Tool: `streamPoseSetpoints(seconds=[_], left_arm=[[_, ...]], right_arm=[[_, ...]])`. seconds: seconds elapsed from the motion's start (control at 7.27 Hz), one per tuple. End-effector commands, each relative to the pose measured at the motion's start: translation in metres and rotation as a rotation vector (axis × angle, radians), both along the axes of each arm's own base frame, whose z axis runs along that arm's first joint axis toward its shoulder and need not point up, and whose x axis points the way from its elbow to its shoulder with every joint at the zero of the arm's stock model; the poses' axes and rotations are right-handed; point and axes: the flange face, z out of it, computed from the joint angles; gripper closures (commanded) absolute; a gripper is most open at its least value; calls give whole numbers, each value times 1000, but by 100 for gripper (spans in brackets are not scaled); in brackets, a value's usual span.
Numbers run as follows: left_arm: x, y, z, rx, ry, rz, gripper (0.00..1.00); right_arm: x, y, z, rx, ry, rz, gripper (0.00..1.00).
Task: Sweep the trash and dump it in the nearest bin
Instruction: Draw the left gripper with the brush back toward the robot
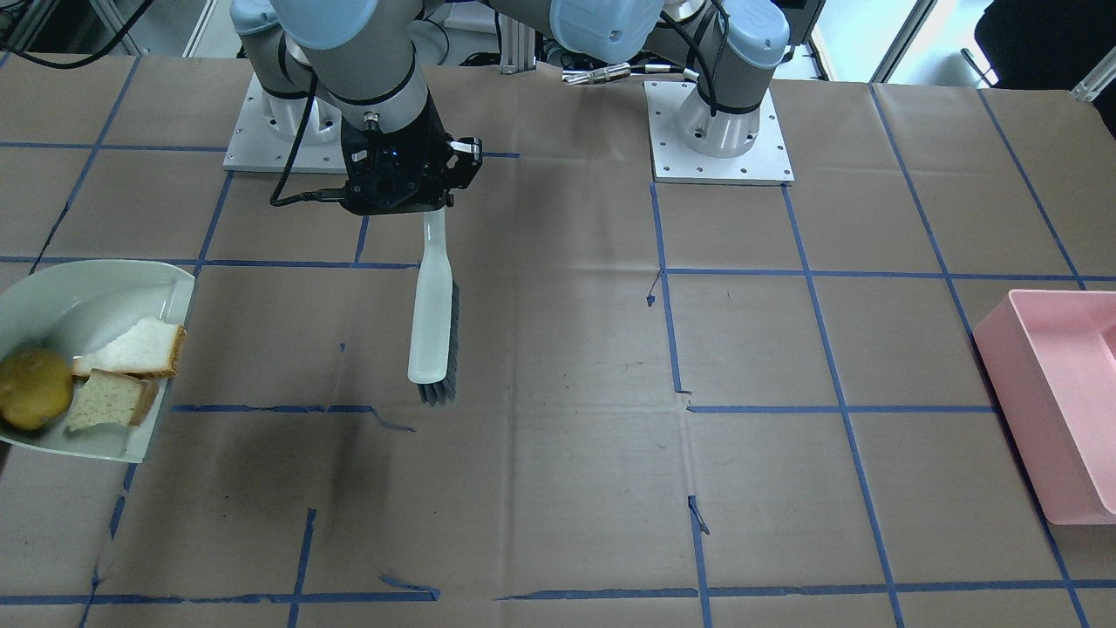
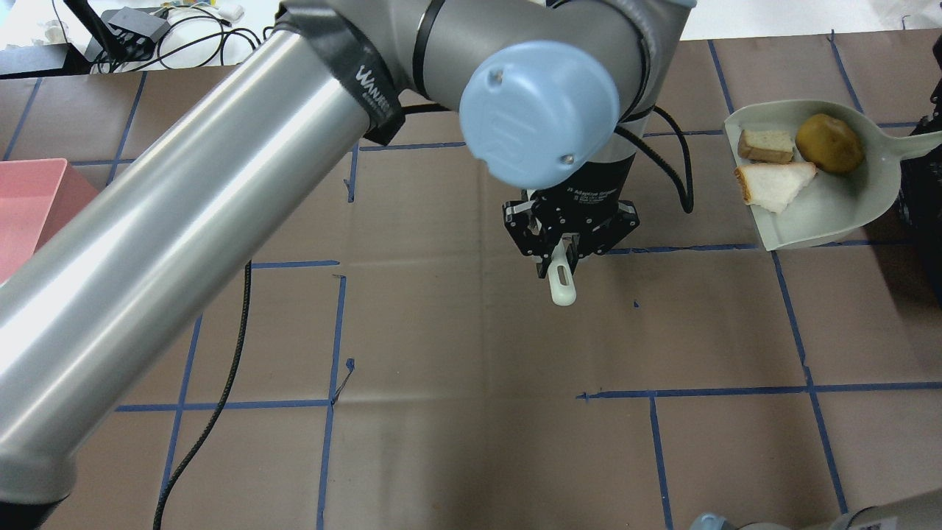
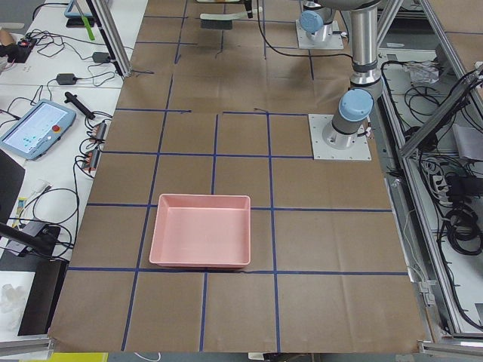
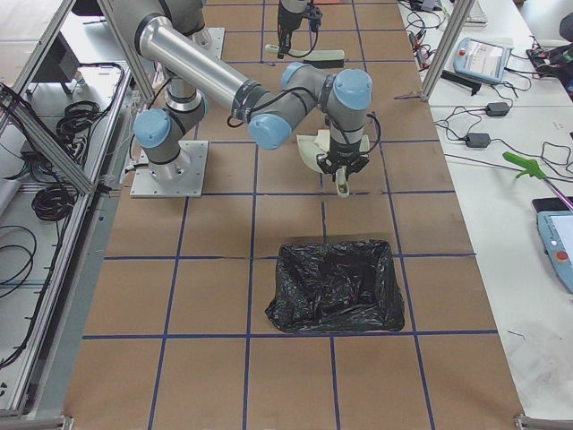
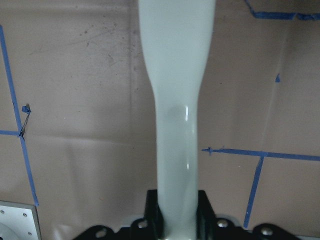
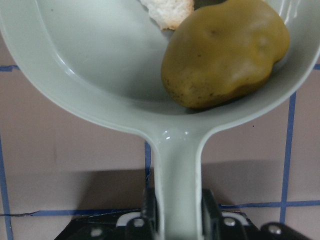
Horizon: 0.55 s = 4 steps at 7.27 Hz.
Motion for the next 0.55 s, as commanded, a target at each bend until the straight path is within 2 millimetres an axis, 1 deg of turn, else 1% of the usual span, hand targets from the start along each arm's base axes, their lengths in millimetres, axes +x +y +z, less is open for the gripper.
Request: streamPoseSetpoints(seconds=[0.0,0.14,0.41], left_arm=[[44,52,-42,-25,21,5,99],[65,81,-62,1,-1,2,99],[88,128,-108,-4,6,-19,93]], right_arm=[[-44,23,7,6,4,-24,100],[-69,33,15,-4,16,-21,100],[-111,48,25,-17,40,3,100]])
